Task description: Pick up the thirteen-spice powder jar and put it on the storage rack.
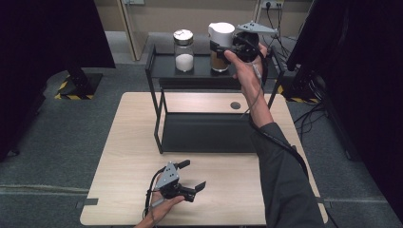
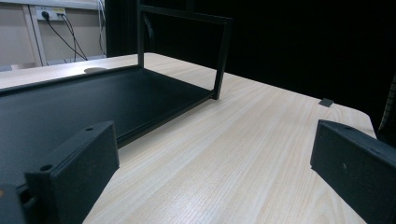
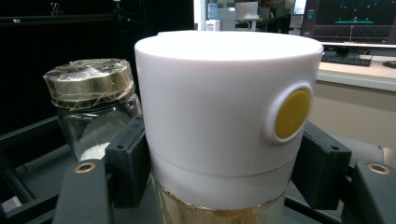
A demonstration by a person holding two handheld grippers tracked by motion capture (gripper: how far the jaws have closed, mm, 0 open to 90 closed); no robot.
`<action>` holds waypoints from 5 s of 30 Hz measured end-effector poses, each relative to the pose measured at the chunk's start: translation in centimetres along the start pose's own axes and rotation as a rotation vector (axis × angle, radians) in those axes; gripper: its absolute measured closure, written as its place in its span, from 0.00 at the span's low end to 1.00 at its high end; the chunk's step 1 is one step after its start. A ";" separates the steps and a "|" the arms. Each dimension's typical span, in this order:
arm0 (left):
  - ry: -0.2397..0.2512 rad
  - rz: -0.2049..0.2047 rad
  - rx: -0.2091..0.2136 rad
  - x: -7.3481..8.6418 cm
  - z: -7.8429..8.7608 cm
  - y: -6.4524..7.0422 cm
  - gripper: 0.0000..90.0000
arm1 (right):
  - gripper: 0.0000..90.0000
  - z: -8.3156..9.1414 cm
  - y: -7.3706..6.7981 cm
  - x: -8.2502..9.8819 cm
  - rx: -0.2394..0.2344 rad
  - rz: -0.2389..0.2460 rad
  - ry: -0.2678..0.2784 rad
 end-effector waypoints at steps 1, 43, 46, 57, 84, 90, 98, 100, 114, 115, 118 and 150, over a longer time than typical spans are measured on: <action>0.000 0.000 0.000 0.0 0.0 0.0 0.00 | 0.34 0.0 0.0 0.0 0.000 0.000 0.000; -0.004 -0.001 -0.005 0.0 0.0 0.1 0.00 | 0.01 4.7 0.3 0.9 -0.028 0.006 0.029; -0.004 -0.001 -0.006 0.0 0.0 0.1 0.00 | 0.01 5.2 0.4 1.1 -0.037 0.012 0.030; -0.001 -0.001 -0.010 0.0 0.0 0.1 0.00 | 0.01 7.8 0.6 2.7 -0.081 0.026 0.071; 0.000 -0.003 -0.015 0.1 0.0 0.1 0.00 | 0.01 11.9 0.4 9.7 -0.161 0.061 0.108; 0.000 -0.002 -0.017 0.1 0.0 0.1 0.00 | 0.01 12.6 0.2 11.4 -0.153 0.084 0.113; -0.001 -0.003 -0.017 0.1 0.0 0.1 0.00 | 0.01 13.3 0.3 13.5 -0.161 0.076 0.107; 0.000 -0.004 -0.018 0.1 0.0 0.1 0.00 | 0.01 13.4 0.3 13.9 -0.161 0.079 0.104; 0.003 -0.003 -0.022 0.1 0.0 0.1 0.00 | 0.01 14.3 0.7 17.1 -0.175 0.047 0.101; 0.004 -0.003 -0.022 0.1 0.0 0.1 0.00 | 0.01 14.5 0.7 17.6 -0.172 0.046 0.105; 0.004 -0.004 -0.023 0.1 0.0 0.1 0.00 | 0.01 14.9 0.7 18.3 -0.170 0.051 0.101; 0.010 -0.004 -0.031 0.1 0.1 0.1 0.00 | 0.01 16.9 0.2 26.1 -0.175 0.027 0.053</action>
Point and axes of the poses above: each handheld gripper's, and its own axes: z roughly backward along the jaws, x roughly out of its underside, y roughly to its right, the point moved 4 cm from there along -z, roughly forward along the jaws, and after that the axes turned 15 degrees about x, right-handed, at the moved point
